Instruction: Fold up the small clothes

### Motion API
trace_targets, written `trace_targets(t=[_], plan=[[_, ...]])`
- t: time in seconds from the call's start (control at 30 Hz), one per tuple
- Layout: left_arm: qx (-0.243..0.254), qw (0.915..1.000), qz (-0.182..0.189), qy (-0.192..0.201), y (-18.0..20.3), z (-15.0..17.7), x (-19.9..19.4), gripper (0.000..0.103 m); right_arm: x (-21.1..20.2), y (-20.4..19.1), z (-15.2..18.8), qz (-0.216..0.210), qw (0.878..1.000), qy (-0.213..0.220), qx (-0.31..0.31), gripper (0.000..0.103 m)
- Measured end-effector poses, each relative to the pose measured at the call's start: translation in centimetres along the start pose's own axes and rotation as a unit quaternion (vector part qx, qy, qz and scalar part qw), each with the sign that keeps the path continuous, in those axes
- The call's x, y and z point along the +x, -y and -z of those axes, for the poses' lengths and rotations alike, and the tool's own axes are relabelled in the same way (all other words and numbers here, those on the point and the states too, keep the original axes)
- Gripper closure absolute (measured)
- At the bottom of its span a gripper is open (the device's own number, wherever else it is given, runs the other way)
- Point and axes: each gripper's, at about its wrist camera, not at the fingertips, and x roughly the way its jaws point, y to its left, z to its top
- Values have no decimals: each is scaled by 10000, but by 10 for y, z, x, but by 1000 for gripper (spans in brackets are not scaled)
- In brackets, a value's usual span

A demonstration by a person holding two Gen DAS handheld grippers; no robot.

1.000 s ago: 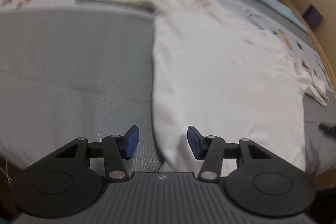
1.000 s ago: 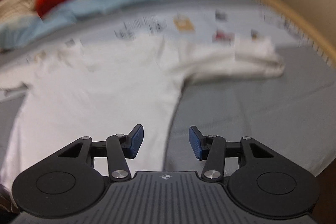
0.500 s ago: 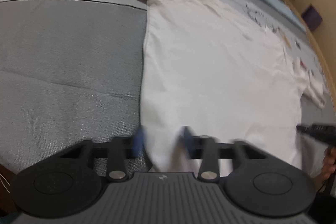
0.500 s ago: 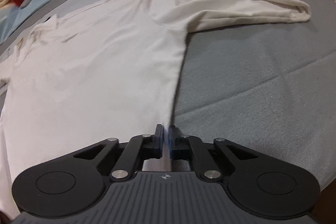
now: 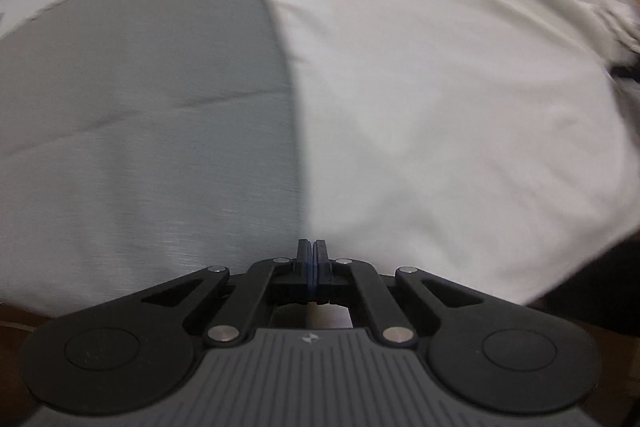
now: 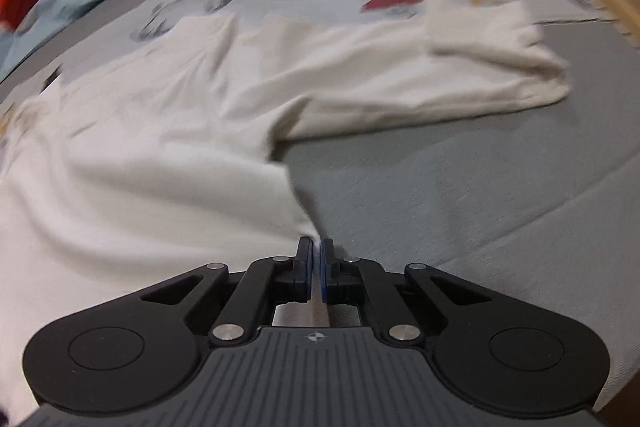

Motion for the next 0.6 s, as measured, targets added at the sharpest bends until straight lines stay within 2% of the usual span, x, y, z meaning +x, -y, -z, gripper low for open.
trace_targets(t=[0.03,0.13,0.23,0.27,0.3,0.37,0.5,0.6], plan=[[-46,9999,-144,-1,-4,-2,-1,103,3,-5,6,-177,9994,-245,-189,96],[-6,9999,-167,-31,-4,-3,-3,103,3,-21,18,1,9963,-256,-823,96],[-20,9999,-9,144,3,-2,-10,102,-1,-13,17,-113,9986,-263,-453,96],[-103,9995,118,291,5,-4,-17,97,-3,-8,16,-152,9994,-218,-234,96],[-180,9989,214,382,6,-6,-21,86,-5,-4,14,-152,9997,-163,-53,96],[-280,9982,265,456,10,-12,-22,76,-8,1,13,-151,9998,-44,84,94],[-6,9998,31,182,29,-14,-10,76,-5,0,13,-127,9998,-121,-6,94],[1,9993,66,366,37,-20,-17,76,-12,0,5,-177,9998,31,91,94]])
